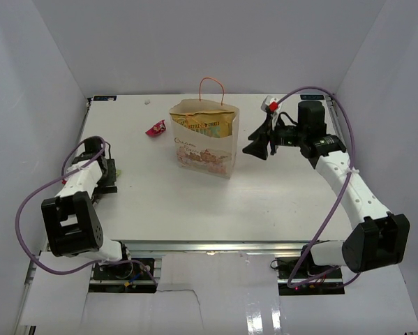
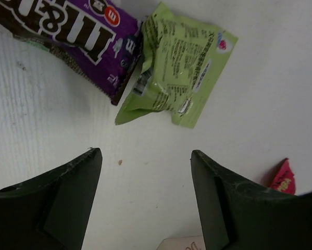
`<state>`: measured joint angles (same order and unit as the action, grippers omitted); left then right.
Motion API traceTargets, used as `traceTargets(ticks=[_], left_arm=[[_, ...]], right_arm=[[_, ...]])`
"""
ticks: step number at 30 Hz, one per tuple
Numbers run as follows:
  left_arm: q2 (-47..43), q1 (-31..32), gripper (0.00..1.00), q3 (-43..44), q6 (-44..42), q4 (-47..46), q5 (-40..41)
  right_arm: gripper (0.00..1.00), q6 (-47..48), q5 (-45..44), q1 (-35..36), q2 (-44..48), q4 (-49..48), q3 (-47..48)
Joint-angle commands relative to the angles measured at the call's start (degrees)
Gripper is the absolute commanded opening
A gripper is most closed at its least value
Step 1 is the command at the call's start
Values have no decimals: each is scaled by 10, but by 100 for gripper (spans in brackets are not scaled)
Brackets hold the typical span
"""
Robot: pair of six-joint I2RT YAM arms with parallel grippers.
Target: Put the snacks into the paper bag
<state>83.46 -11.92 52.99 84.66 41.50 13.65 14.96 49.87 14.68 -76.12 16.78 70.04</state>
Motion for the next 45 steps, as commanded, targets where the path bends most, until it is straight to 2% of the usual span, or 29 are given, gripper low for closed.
traceTargets(ticks=[1, 4, 9, 13, 16, 17, 21, 27, 30, 35, 41, 42, 43, 45], left_arm=[[8, -18, 79, 3, 76, -54, 15], [38, -25, 79, 20, 75, -56, 17], [105, -43, 77, 49, 73, -38, 11], [135, -52, 68, 78, 61, -41, 12], [154, -58, 53, 97, 32, -41, 13], [156, -60, 40, 104, 26, -41, 12], [159, -75, 20, 103, -4, -47, 3], [149, -78, 4, 91, -122, -126, -58], [137, -78, 0, 85, -174, -178, -123], [101, -78, 0, 83, -273, -218, -228], [-14, -73, 0, 63, -327, -290, -317], [-44, -69, 0, 56, -334, -355, -365], [-54, -62, 0, 52, -338, -375, -378], [-59, -36, 0, 85, -368, -392, -414]], right_arm=[[64, 100, 44, -3, 40, 44, -54], [64, 145, 42, -3, 61, 64, -102], [64, 162, 36, -3, 76, 73, -129], [64, 164, 37, -4, 81, 77, -127], [64, 164, 39, -4, 82, 80, -128], [64, 162, 41, -4, 82, 80, -130], [63, 159, 44, -5, 84, 81, -130], [63, 157, 44, -9, 87, 84, -127], [63, 156, 45, -11, 88, 86, -125], [63, 154, 44, -16, 88, 86, -121], [63, 154, 42, -20, 84, 85, -118], [63, 154, 42, -21, 81, 84, -116], [63, 154, 42, -22, 80, 84, -114], [63, 154, 41, -22, 77, 85, -107]])
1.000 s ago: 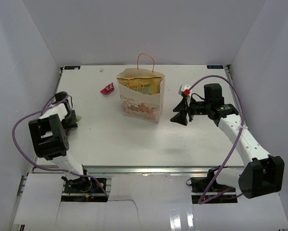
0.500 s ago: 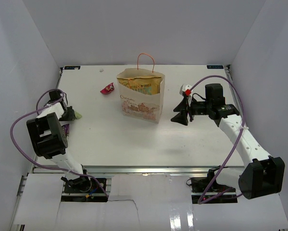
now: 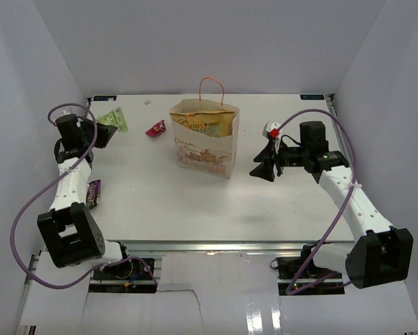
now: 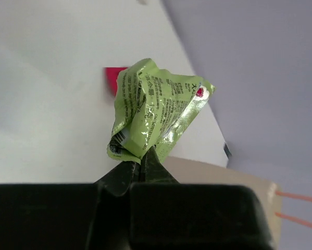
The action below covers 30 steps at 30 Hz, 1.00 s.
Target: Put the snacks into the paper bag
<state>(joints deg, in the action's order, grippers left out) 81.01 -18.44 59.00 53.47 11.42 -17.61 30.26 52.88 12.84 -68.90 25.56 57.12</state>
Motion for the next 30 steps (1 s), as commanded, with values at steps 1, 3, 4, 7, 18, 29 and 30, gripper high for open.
traceTargets(ticks=[1, 3, 4, 7, 18, 29, 30], left_arm=[[-29, 39, 0, 43, -70, -90, -113], [-19, 75, 0, 100, -112, -90, -138], [-8, 88, 0, 120, -129, -88, -161], [10, 153, 0, 206, -221, -54, -170], [115, 317, 0, 372, -414, 69, -175], [165, 398, 0, 403, -466, 127, -125], [163, 401, 2, 400, -468, 129, -125]], right_arm=[[63, 2, 10, -4, 4, -3, 24], [63, 2, 9, -4, 1, -3, 27], [63, 2, 9, -4, 0, -4, 28], [63, 2, 9, -4, -1, -4, 29], [63, 1, -2, -9, 18, -3, 12], [63, 1, -14, -15, 22, -3, 7], [63, 1, -16, -14, 22, -3, 7]])
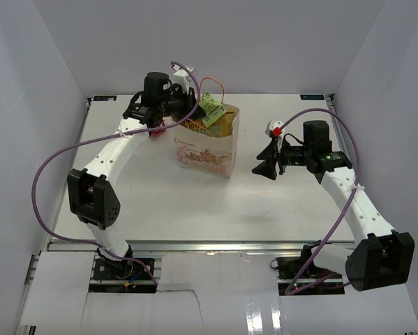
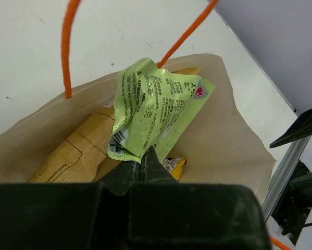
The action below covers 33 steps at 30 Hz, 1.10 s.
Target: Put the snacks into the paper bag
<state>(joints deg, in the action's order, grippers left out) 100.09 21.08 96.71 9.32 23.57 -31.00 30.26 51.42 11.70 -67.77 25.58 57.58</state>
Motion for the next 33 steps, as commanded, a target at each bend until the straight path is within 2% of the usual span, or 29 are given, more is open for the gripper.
traceTargets(ticks=[1, 2, 8, 10, 12, 15, 18, 19, 21, 23, 24, 26, 28, 31, 33], left_arm=[[-32, 8, 4, 18, -28, 10, 10], [-35, 9, 7, 9, -28, 12, 14], [-61, 15, 60, 8, -13, 14, 44], [-68, 15, 66, 19, -11, 14, 69], [-82, 14, 70, 33, -4, 13, 96], [-104, 4, 71, 31, 16, 8, 167], [-144, -21, 73, -14, 53, -45, 213], [-155, -31, 76, -56, 67, -54, 233], [-172, -86, 77, -98, 132, -66, 242], [-171, -131, 77, -157, 213, -72, 218], [-155, -172, 77, -171, 239, -61, 213], [-125, -200, 79, -186, 285, -42, 216], [-59, -210, 78, -158, 270, -27, 216], [37, -210, 79, -108, 186, -23, 198], [78, -205, 79, -58, 128, -10, 228]], right_arm=[[63, 1, -1, -4, 10, -4, 2], [63, 1, -2, -5, 9, -4, 1], [63, 5, -6, -5, 2, -4, 2], [63, 5, -7, -5, -2, -4, 2], [63, 6, -8, -5, -3, -4, 4], [63, 5, -11, -6, -5, -5, 4], [63, 6, -12, -8, -8, -5, 3], [63, 6, -13, -8, -9, -5, 3], [63, 6, -16, -10, -9, -5, 2], [63, 6, -17, -12, -10, -6, 1], [63, 5, -18, -12, -11, -5, 0], [63, 4, -18, -13, -11, -6, -3], [63, 3, -20, -14, -15, -5, -5], [63, 3, -23, -15, -19, -5, -6], [63, 3, -26, -15, -25, -4, -5]])
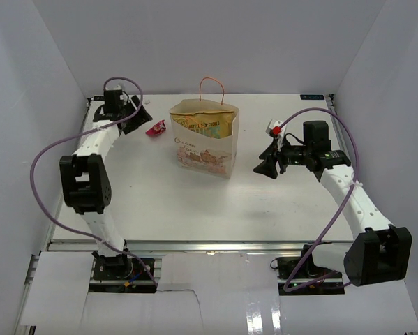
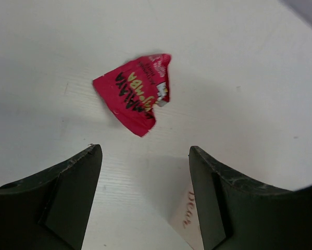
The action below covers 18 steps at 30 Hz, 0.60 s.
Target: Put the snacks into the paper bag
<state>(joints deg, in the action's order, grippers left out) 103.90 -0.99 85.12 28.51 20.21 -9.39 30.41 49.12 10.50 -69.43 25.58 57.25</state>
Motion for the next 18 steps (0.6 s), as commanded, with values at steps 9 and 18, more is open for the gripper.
traceTargets(ticks=[9, 18], left_arm=[[193, 59, 79, 158, -117, 17, 124], [271, 98, 74, 202, -135, 1, 195]], right_arm=[[63, 1, -13, -4, -35, -1, 8], [63, 2, -16, -4, -45, -1, 4]])
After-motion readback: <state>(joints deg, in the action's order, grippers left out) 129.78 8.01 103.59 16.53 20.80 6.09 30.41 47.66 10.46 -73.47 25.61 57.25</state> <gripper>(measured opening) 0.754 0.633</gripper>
